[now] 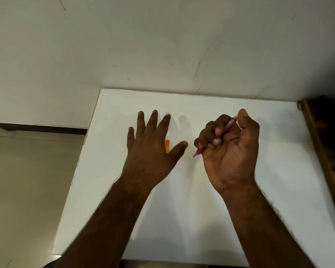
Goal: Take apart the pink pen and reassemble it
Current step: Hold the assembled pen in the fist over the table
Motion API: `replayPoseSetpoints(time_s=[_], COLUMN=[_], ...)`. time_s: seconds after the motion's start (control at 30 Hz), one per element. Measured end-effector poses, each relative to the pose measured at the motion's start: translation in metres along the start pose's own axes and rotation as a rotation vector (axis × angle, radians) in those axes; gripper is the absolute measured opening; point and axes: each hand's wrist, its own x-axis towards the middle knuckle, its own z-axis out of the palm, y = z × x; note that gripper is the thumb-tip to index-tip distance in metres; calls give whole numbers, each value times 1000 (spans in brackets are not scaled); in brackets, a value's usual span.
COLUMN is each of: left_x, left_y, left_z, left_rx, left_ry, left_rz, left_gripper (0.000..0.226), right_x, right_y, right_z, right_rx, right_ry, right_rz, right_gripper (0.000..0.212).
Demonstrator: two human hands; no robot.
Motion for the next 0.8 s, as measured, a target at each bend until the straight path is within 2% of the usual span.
replayPoseSetpoints(time_s=[0.23,0.63,0.8], left_x=[0,-1,-1], left_y=[0,-1,-1], left_z=[0,0,1], left_rx=[0,-19,-11], left_ry=[2,4,5], left_rz=[2,4,7], left_gripper=[83,82,83], right_x=[-1,0,0], right_y=[1,0,2], right_z=[2,-1,-2], right_rx=[26,38,53], right_ry=[-36,3,43], right_rz=[5,25,64], right_gripper=[50,48,63])
